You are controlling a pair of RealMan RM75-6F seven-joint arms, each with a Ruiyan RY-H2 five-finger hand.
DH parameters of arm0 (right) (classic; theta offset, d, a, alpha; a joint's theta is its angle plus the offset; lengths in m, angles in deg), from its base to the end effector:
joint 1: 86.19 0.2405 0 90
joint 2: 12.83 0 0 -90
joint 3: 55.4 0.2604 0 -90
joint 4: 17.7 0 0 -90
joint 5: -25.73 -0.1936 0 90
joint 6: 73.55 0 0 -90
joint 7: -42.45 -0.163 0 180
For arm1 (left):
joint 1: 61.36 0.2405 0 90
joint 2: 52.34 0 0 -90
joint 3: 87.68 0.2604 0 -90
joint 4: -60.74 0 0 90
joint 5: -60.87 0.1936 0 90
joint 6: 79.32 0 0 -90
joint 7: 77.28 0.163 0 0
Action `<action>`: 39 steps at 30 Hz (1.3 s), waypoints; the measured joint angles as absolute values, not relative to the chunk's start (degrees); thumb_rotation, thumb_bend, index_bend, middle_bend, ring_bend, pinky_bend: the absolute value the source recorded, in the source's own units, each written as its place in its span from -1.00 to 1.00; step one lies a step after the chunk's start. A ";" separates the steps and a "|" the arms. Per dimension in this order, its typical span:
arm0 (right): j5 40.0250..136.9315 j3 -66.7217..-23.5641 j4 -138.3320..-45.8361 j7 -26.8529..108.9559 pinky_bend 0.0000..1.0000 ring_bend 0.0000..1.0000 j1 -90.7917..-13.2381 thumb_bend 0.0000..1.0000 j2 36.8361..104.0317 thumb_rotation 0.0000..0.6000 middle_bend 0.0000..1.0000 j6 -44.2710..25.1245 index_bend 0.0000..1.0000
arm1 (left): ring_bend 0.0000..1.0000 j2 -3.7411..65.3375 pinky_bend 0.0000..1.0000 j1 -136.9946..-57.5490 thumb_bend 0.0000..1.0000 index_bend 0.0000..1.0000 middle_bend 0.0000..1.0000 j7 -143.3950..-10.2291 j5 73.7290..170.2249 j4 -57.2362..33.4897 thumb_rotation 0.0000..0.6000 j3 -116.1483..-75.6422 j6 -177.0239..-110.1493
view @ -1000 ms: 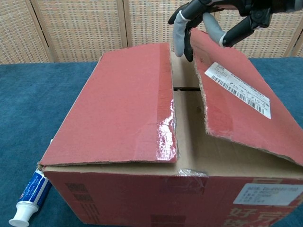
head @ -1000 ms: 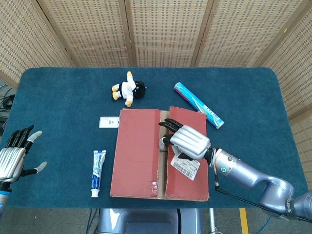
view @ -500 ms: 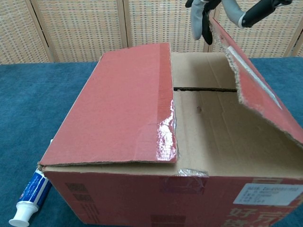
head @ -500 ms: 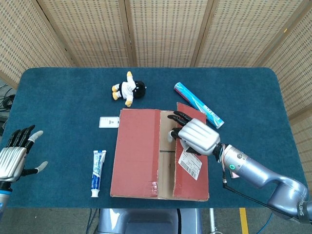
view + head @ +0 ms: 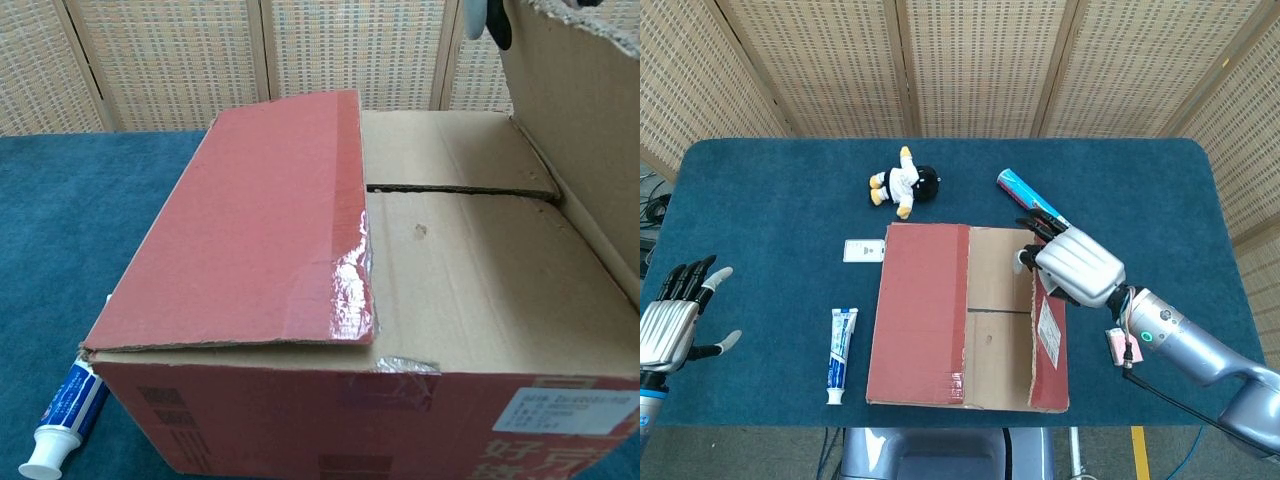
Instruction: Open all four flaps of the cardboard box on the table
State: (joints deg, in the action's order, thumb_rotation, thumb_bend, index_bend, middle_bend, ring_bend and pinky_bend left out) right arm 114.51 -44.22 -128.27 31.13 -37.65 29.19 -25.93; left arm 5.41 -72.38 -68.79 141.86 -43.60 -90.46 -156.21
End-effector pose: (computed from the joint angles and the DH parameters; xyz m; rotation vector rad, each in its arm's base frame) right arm -0.0654 -0.3358 0.1850 2.1726 -0.6784 1.0538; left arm -0.2728 0.2240 0.1744 -1.5018 -0.9396 -0.8247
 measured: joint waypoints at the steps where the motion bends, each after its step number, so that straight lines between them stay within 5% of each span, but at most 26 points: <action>1: 114.53 -44.18 -128.26 31.10 -1.00 -0.82 -37.80 1.00 28.86 1.00 0.00 -25.81 -0.19 | -1.00 5.40 -1.00 -72.39 -0.51 -0.77 -1.00 -68.73 141.85 -43.63 0.71 -90.48 -156.23; 39: 115.73 -44.44 -122.94 25.34 -1.00 -0.81 -47.09 1.00 21.26 1.00 0.00 -18.93 -0.19 | -1.00 4.72 -1.00 -73.39 -0.51 -0.77 -1.00 -65.47 141.96 -46.40 0.71 -90.77 -156.20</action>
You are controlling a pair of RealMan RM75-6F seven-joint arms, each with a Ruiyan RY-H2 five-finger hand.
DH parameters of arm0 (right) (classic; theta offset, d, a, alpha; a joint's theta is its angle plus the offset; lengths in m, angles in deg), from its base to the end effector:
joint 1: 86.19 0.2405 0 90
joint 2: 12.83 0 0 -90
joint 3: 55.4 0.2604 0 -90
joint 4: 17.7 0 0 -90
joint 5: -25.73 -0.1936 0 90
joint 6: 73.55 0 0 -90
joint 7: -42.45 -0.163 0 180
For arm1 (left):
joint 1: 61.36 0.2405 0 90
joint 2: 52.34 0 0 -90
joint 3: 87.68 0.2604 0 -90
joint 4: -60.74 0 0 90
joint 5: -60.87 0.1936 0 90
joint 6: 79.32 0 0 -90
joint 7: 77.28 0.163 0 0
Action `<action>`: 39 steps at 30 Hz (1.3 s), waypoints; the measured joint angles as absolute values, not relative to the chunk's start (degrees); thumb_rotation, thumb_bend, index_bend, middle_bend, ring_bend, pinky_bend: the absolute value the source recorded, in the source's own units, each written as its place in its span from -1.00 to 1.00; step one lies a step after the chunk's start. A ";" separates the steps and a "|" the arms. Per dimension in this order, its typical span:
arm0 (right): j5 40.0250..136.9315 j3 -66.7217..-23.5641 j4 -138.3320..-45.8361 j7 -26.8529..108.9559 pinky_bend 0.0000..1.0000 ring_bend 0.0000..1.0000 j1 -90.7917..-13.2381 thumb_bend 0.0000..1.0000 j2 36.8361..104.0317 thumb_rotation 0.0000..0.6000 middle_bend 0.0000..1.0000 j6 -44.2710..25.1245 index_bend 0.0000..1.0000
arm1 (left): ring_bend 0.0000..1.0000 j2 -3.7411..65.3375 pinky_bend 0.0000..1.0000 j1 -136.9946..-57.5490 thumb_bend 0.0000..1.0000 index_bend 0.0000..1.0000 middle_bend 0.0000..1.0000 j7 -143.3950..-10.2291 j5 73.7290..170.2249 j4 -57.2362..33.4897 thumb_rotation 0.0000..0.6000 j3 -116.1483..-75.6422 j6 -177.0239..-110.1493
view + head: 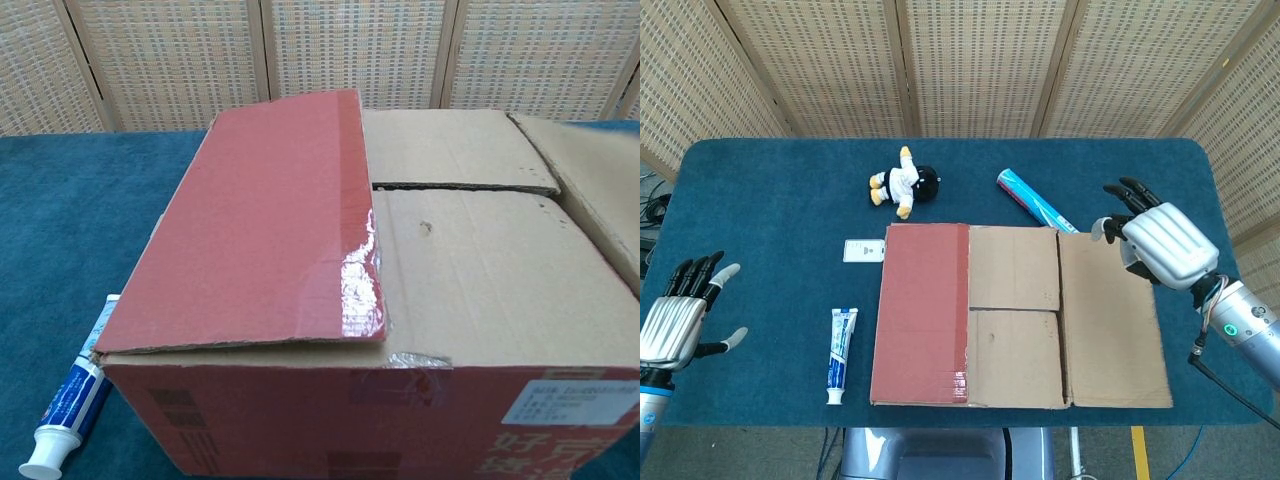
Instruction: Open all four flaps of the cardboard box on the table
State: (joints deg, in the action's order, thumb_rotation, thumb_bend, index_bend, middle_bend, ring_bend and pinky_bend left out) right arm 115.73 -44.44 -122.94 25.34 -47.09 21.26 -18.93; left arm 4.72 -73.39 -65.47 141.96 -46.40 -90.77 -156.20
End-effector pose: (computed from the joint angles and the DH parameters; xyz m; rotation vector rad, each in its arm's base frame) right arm -0.1238 -0.3368 0.2547 1.9461 -0.6821 0.9899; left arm -0.2584 0.2277 0.1743 -1.5296 -0.9044 -0.8289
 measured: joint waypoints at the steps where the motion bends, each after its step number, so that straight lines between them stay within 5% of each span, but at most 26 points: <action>1: 115.68 -44.48 -122.88 25.32 -1.00 -0.81 -47.28 1.00 21.32 1.00 -0.01 -18.81 -0.19 | -1.00 4.68 -1.00 -73.43 -0.51 -0.77 -1.00 -65.44 142.09 -46.39 0.71 -90.73 -156.14; 10: 113.94 -44.96 -122.65 25.96 -1.00 -0.85 -49.78 1.00 22.93 1.00 -0.27 -16.57 -0.25 | -1.00 3.54 -1.00 -74.92 -0.58 -0.77 -1.00 -67.12 145.62 -45.99 0.71 -90.81 -155.24; 15: 111.24 -45.42 -122.84 27.96 -1.00 -0.99 -51.95 1.00 24.92 1.00 -0.51 -14.59 -0.46 | -1.00 1.38 -1.00 -77.41 -0.69 -0.77 -1.00 -71.69 149.42 -46.00 0.71 -91.20 -153.23; 28: 104.59 -46.64 -123.83 41.53 -1.00 -1.00 -57.55 0.96 32.81 1.00 -0.86 -7.43 -0.81 | -1.00 -5.57 -1.00 -90.68 -0.85 -0.77 -1.00 -92.09 160.25 -44.71 0.83 -93.24 -142.28; 33: 102.61 -46.86 -124.10 44.75 -1.00 -1.00 -59.31 0.96 36.19 1.00 -0.89 -4.73 -0.83 | -1.00 -6.90 -1.00 -96.88 -0.90 -0.77 -1.00 -98.13 163.68 -44.34 0.49 -94.31 -138.14; 39: 101.05 -47.13 -124.00 47.26 -1.00 -1.00 -61.08 0.96 38.93 1.00 -0.89 -2.54 -0.83 | -1.00 -6.70 -1.00 -103.53 -0.92 -0.75 -1.00 -103.29 165.47 -43.95 -0.40 -95.59 -133.42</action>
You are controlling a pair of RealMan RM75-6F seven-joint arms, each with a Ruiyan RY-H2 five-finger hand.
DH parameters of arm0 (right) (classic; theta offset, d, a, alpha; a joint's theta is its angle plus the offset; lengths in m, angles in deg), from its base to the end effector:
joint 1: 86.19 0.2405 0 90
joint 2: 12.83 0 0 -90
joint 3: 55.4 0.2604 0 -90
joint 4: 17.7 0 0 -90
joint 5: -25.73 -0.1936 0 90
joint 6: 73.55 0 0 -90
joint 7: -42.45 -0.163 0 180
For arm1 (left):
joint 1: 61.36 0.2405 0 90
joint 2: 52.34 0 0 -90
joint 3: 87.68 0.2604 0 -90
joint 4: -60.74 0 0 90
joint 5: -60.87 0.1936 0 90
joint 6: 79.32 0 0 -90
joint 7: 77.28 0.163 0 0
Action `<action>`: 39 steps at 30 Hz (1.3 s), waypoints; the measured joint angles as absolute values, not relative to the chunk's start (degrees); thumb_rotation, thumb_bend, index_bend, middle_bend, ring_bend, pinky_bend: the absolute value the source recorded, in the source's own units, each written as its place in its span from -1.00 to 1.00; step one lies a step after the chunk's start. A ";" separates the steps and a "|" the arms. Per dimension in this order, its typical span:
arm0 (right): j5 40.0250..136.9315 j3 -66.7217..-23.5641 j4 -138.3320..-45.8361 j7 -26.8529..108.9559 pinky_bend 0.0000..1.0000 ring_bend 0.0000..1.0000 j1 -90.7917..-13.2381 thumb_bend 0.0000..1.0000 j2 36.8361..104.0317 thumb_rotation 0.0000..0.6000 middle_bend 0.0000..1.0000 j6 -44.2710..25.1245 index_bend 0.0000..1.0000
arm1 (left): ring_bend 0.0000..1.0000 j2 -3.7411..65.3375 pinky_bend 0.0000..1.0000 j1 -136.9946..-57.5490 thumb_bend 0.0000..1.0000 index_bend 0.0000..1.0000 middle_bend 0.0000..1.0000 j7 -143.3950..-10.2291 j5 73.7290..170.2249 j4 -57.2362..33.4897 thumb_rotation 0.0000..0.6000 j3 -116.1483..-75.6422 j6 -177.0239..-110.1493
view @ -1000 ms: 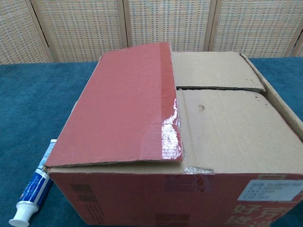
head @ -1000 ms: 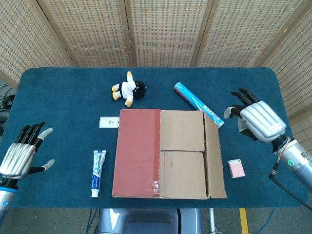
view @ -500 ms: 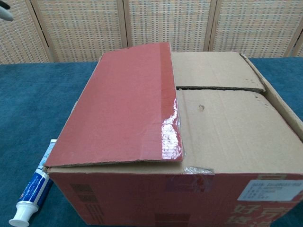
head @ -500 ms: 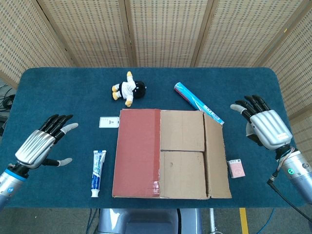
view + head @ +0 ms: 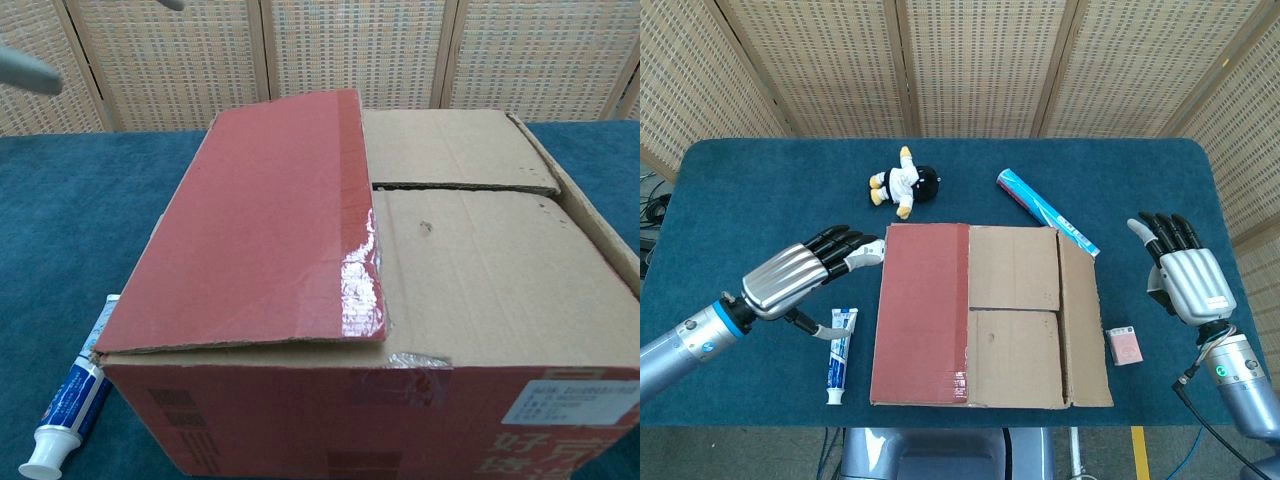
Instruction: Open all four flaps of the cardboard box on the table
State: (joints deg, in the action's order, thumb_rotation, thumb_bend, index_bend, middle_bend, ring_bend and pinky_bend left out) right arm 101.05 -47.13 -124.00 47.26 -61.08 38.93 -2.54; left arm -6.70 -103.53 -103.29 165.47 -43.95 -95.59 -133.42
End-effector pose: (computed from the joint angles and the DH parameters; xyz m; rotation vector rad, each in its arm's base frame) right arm -0.2103 -0.3008 0.2064 1.5714 -0.8276 0.9772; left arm -0.1022 0.3137 0.1692 -2.2467 -0.8077 -1.1420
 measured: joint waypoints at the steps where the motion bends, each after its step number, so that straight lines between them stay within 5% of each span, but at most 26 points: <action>1: 100.89 -47.15 -123.97 47.50 -1.00 -1.00 -61.28 0.96 39.19 1.00 -0.89 -2.27 -0.83 | -1.00 -6.51 -1.00 -104.50 -0.92 -0.73 -1.00 -104.08 165.64 -43.90 -0.50 -95.72 -132.67; 4: 100.38 -47.24 -123.87 48.23 -1.00 -1.00 -62.02 0.97 40.25 1.00 -0.89 -1.41 -0.83 | -1.00 -5.76 -1.00 -107.73 -0.93 -0.66 -0.97 -106.75 166.05 -43.77 -0.67 -96.07 -130.06; 11: 99.87 -47.61 -123.93 48.47 -1.00 -1.00 -63.69 1.00 41.45 1.00 -0.89 -0.05 -0.83 | -1.00 -3.15 -1.00 -115.32 -0.77 -0.57 -0.91 -112.18 166.29 -42.85 -0.71 -96.88 -124.23; 17: 99.99 -47.70 -124.06 48.13 -1.00 -1.00 -64.90 1.00 41.64 1.00 -0.89 0.94 -0.83 | -1.00 0.24 -1.00 -121.39 0.03 -0.52 -0.87 -112.27 165.69 -41.27 -0.78 -97.70 -118.79; 21: 100.27 -47.62 -124.27 47.96 -1.00 -1.00 -65.48 1.00 41.40 1.00 -0.89 1.39 -0.83 | -1.00 2.27 -1.00 -124.74 0.28 -0.49 -0.82 -111.47 164.65 -40.81 -0.80 -98.22 -115.84; 39: 100.69 -47.27 -123.88 46.02 -1.00 -1.00 -67.28 1.00 40.75 1.00 -0.89 1.78 -0.83 | -0.96 11.30 -1.00 -132.68 0.28 -0.43 -0.71 -101.66 156.38 -38.62 -0.80 -99.54 -107.98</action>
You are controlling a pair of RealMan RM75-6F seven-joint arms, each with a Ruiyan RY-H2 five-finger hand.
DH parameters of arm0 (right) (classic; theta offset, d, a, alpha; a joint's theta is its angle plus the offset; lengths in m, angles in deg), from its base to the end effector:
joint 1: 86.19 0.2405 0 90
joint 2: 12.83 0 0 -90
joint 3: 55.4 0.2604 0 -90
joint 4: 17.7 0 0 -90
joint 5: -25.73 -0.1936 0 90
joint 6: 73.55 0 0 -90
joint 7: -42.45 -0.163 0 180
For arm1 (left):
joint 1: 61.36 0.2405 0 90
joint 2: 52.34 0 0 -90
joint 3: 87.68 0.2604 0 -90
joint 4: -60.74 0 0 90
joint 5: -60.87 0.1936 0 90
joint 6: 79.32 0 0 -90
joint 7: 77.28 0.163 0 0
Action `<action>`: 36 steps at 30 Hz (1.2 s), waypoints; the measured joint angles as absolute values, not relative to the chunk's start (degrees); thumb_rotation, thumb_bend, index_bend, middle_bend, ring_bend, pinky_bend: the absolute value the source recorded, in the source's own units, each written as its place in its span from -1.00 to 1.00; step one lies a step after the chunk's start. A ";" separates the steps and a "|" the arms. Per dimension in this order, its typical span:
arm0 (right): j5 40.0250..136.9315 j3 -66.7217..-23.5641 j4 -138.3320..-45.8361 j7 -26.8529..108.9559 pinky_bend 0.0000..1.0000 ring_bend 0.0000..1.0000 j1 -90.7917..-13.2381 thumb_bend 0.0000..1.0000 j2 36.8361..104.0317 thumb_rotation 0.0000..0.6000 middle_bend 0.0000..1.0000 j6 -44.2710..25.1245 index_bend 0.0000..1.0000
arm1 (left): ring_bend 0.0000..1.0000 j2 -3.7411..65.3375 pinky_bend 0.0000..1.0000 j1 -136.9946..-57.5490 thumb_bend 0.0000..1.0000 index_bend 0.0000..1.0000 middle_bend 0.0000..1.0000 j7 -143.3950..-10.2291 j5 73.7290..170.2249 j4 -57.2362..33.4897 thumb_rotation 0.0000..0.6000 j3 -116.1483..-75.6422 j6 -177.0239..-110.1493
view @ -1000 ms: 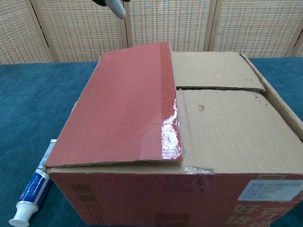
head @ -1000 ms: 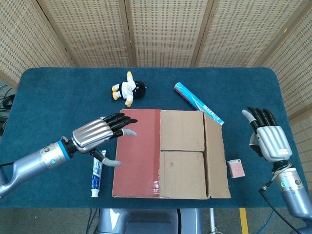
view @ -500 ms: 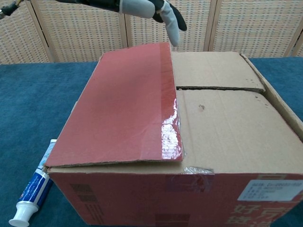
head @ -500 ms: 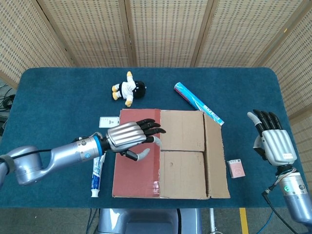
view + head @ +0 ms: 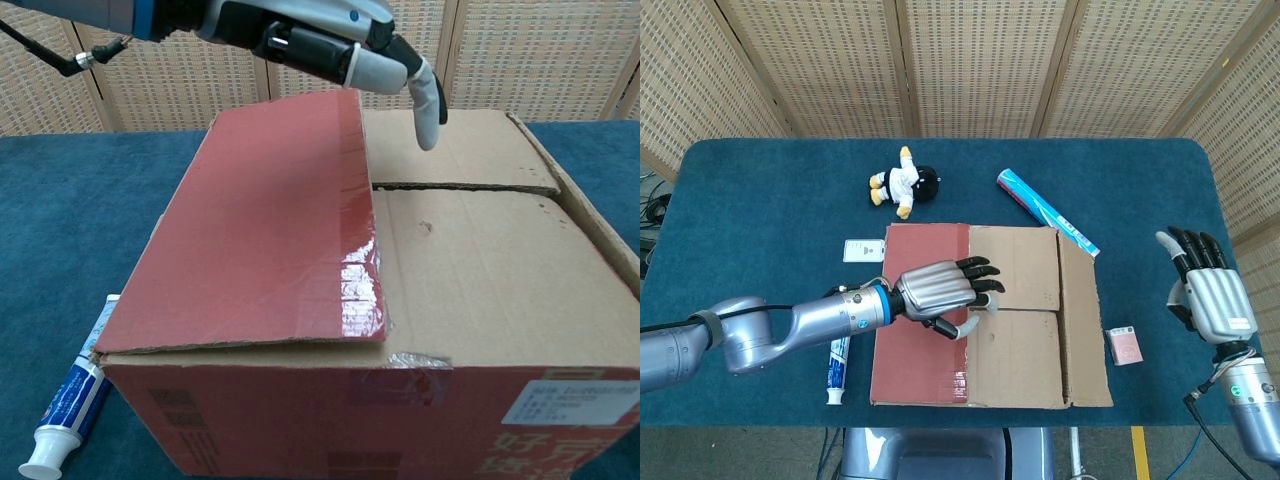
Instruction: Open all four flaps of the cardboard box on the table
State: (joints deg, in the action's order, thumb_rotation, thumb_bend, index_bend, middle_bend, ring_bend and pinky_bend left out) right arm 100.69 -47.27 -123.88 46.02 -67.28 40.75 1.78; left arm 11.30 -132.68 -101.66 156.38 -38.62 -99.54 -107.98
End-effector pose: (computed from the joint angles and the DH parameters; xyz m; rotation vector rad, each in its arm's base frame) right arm -0.2383 -0.2764 0.2081 1.4481 -0.8998 0.9770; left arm 0.0359 0.3439 0.0527 -2.6589 -0.6890 -0.9902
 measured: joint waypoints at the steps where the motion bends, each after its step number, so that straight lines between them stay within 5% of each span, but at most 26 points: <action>1: 100.69 -47.27 -123.84 45.92 -1.00 -1.00 -67.37 1.00 40.71 1.00 -0.89 1.79 -0.83 | -0.96 11.66 -1.00 -132.82 0.28 -0.43 -0.71 -100.89 155.95 -38.56 -0.80 -99.53 -107.76; 25: 100.99 -46.81 -122.85 43.92 -1.00 -1.00 -69.06 1.00 41.14 1.00 -0.89 2.02 -0.83 | -0.64 12.30 -1.00 -133.57 0.27 -0.13 -0.30 -85.01 143.38 -40.58 -0.81 -98.07 -104.70; 36: 100.69 -46.09 -123.20 44.58 -1.00 -1.00 -69.12 1.00 41.32 1.00 -0.89 1.90 -0.83 | -0.50 9.16 -0.81 -132.61 0.27 -0.12 -0.15 -86.15 143.07 -41.90 -0.80 -98.38 -106.32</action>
State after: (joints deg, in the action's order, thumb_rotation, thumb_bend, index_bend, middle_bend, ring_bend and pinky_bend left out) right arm 100.69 -46.09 -123.20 44.58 -69.12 41.32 1.90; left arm 9.16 -132.61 -86.15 143.07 -41.90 -98.38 -106.32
